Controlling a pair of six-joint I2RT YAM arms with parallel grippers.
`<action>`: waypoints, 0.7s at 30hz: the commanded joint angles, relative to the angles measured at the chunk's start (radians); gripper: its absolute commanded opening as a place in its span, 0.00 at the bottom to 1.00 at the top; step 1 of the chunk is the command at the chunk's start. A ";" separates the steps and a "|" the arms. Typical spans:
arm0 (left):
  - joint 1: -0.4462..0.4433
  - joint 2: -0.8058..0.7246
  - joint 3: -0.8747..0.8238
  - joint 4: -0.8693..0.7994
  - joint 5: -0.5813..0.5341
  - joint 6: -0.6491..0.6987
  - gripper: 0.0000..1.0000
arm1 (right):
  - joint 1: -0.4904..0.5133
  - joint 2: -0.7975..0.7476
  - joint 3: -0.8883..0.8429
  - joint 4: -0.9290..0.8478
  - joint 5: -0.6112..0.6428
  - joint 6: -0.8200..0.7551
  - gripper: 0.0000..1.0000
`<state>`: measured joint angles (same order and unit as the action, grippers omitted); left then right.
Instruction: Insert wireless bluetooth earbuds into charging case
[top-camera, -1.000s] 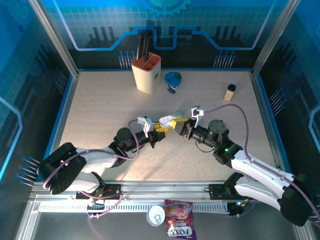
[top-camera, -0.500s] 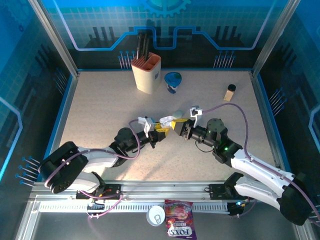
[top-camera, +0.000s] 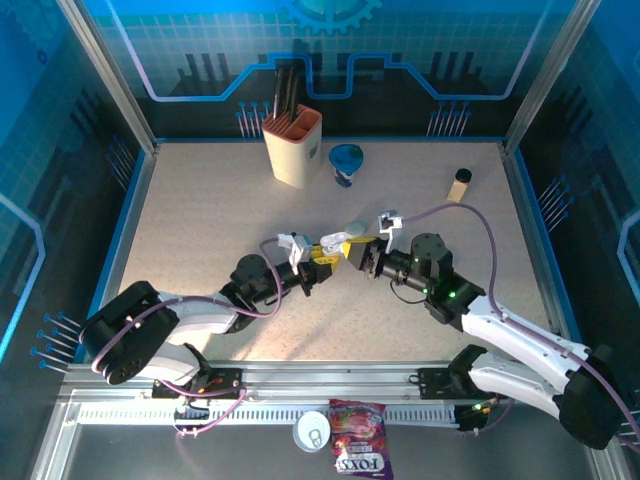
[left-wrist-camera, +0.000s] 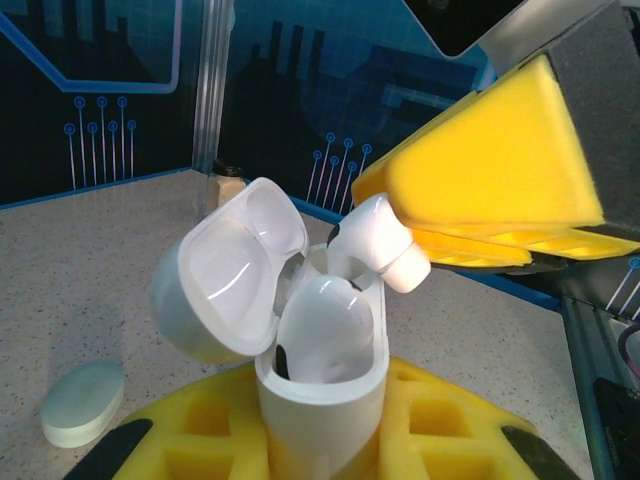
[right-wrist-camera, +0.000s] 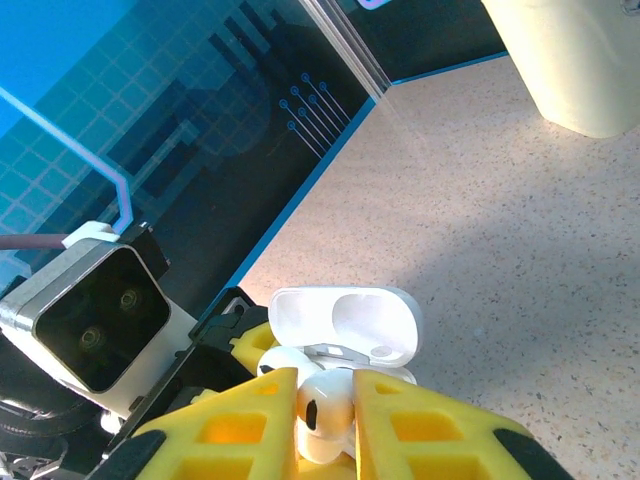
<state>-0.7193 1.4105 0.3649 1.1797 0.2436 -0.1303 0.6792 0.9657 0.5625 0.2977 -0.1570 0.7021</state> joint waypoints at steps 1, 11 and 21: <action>-0.009 0.002 0.031 0.051 0.036 0.004 0.11 | -0.007 0.010 0.031 -0.079 0.053 -0.016 0.20; -0.014 0.011 0.037 0.054 0.051 0.015 0.11 | -0.006 0.011 0.060 -0.174 0.117 -0.015 0.21; -0.019 0.023 0.050 0.057 0.057 0.018 0.11 | -0.004 0.043 0.079 -0.196 0.094 -0.033 0.23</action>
<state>-0.7250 1.4372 0.3725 1.1679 0.2592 -0.1291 0.6792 0.9920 0.6174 0.1623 -0.0788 0.6933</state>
